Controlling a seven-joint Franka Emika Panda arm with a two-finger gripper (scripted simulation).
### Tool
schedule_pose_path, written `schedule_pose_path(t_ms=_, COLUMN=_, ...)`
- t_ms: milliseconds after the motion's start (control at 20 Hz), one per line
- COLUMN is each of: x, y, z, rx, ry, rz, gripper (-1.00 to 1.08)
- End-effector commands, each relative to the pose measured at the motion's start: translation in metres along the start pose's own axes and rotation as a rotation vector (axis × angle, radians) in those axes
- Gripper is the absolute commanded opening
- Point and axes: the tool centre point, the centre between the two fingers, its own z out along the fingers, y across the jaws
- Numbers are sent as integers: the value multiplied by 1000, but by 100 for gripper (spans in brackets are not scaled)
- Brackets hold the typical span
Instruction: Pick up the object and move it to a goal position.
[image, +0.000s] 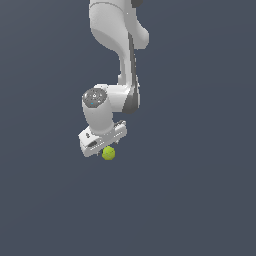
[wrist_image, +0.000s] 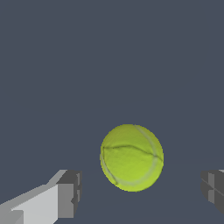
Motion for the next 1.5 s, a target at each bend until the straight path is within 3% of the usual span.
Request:
schedule_pose_path(t_ms=0, x=0, y=0, z=7, rx=1, ry=-1, rz=-1, gripper=100)
schedule_pose_path(t_ms=600, x=0, y=0, z=48, rx=1, ry=0, rz=-4, gripper=100)
schedule_pose_path(t_ms=650, x=0, y=0, z=48, rx=1, ry=0, rz=-4, gripper=-100)
schedule_pose_path(t_ms=1450, x=-1, y=-2, z=38, rx=0, ry=0, rz=-3, gripper=-100)
